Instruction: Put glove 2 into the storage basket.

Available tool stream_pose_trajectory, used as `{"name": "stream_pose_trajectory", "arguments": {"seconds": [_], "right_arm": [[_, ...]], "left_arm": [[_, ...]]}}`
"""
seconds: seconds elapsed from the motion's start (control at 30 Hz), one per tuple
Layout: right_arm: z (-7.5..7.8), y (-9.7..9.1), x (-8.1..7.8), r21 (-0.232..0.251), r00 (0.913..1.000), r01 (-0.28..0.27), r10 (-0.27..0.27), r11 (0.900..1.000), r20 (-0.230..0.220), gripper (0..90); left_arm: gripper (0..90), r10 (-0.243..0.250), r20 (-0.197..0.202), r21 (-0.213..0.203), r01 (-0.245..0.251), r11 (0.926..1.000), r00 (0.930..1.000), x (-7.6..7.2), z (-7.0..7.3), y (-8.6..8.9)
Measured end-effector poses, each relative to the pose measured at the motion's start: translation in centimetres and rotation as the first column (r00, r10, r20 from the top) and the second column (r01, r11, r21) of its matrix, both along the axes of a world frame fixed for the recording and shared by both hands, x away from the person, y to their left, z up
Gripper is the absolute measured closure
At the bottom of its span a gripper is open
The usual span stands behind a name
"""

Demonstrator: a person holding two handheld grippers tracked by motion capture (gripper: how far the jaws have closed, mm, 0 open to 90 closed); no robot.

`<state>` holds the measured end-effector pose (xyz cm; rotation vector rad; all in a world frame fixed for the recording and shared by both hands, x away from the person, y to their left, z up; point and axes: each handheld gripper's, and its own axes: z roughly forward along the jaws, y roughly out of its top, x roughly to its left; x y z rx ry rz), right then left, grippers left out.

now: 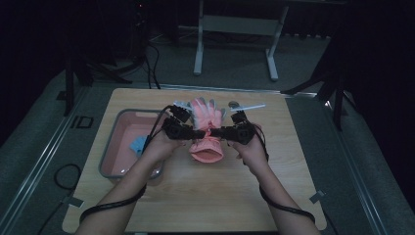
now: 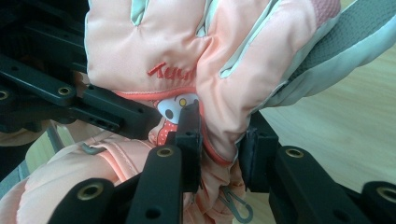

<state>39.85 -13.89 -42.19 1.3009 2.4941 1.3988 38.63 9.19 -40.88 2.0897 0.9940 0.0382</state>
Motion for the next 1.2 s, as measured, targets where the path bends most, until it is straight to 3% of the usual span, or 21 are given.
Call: {"name": "stream_pose_trajectory", "arguments": {"seconds": [0.5,0.57,0.97,1.13,1.2], "right_arm": [[2.0,5.7,0.6,0.008,0.9984,-0.054,0.054,0.9985,0.014,72.0],[2.2,7.1,0.7,0.017,0.9981,-0.061,0.061,0.9980,0.011,72.0],[2.0,12.3,1.0,0.034,0.9946,-0.103,0.102,0.9941,0.018,72.0],[1.7,14.2,1.2,0.032,0.9924,-0.123,0.122,0.9919,0.015,72.0],[1.3,15.7,1.3,0.029,0.9910,-0.134,0.134,0.9906,0.008,72.0]], "left_arm": [[68.4,0.052,0.017,0.024,-0.052,0.9983,0.9985,-0.7,2.3,5.5],[68.4,0.068,0.017,0.034,-0.068,0.9971,0.9976,-0.8,2.6,6.9],[68.4,0.112,0.018,0.051,-0.112,0.9923,0.9936,-1.4,2.8,11.7],[68.3,0.135,0.004,0.061,-0.135,0.9890,0.9909,-1.6,2.3,14.0],[68.3,0.143,-0.006,0.063,-0.142,0.9879,0.9898,-1.6,2.1,14.9]]}}
